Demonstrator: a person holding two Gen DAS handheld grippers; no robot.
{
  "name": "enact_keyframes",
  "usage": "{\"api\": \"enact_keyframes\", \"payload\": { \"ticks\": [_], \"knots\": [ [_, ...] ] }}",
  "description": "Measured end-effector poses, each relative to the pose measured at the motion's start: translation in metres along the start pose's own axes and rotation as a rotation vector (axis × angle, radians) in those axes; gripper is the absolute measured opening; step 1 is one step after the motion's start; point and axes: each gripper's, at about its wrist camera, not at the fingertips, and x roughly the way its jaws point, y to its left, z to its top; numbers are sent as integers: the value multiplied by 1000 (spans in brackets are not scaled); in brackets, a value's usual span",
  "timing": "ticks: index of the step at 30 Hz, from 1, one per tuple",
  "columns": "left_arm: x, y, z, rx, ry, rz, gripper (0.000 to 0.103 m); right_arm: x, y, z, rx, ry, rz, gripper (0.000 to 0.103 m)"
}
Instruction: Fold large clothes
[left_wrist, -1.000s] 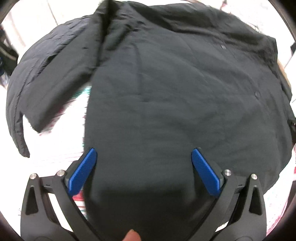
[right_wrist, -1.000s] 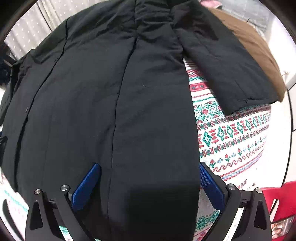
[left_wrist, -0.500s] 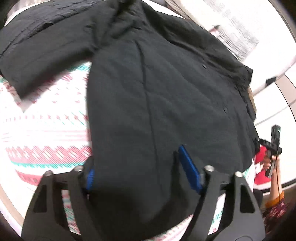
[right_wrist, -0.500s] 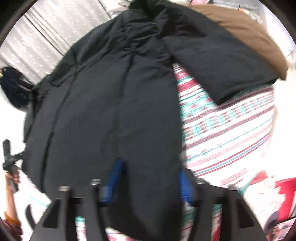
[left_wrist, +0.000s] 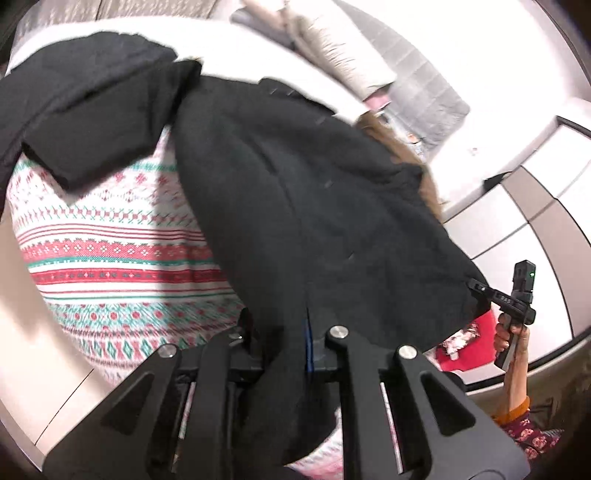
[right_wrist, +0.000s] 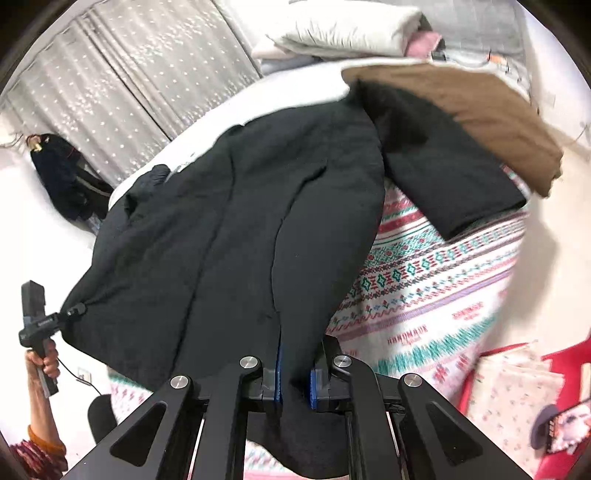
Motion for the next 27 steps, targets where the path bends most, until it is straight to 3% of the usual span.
{"api": "enact_keyframes", "payload": {
  "ticks": [3,6,10,13,15,18,22,24,27],
  "knots": [
    [-23,-11,-7,2,-6,-40,14,-31,11,-8,-20,-11,-30,9],
    [-43,-10,-21,28,25,-31,14,-42,12,-8,-6,-12,-42,9],
    [-25,2,-51,40,122,51,15,-35,-19,-29,30,59,-88,9],
    [-1,19,-74,45,198,178,17,-12,-32,-53,55,124,-111,10],
    [10,25,-86,70,231,273,25,6,-38,-61,58,152,-150,12],
    [4,20,-85,99,208,321,38,34,-47,-76,61,204,-226,22],
    [-18,-1,-70,185,128,420,72,29,-55,-72,64,201,-241,34],
    [-27,-12,-60,225,70,449,79,13,-61,-59,75,148,-222,55],
    [-32,-30,-42,246,1,433,88,-10,-63,-40,93,64,-206,70]
  ]
}}
